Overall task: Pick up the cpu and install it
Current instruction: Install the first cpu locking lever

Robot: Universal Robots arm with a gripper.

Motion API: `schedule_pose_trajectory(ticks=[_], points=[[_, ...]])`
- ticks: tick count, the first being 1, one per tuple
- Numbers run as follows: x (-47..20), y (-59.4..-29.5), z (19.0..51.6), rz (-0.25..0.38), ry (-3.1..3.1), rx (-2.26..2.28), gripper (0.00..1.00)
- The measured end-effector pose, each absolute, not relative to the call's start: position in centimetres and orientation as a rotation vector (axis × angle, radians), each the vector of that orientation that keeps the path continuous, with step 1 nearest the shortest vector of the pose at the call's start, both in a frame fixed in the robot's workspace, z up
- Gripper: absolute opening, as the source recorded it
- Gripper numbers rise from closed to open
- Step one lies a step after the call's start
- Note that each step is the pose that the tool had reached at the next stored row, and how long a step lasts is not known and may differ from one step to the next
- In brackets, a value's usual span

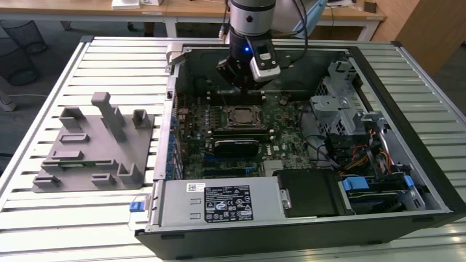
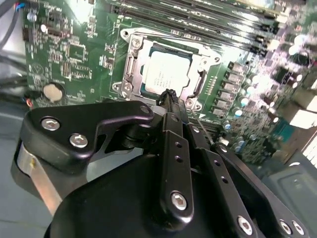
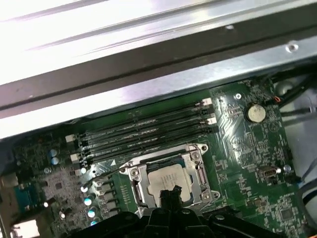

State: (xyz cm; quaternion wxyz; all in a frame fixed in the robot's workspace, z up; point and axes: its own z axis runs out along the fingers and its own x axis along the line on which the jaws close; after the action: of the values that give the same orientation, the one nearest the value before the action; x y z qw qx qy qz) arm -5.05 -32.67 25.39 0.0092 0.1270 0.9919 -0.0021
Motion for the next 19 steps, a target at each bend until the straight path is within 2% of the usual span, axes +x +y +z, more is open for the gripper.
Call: schedule_pose_trajectory(ticks=[19], points=[[-5.15, -32.66, 25.38, 0.013, 3.137, -0.033, 0.11]])
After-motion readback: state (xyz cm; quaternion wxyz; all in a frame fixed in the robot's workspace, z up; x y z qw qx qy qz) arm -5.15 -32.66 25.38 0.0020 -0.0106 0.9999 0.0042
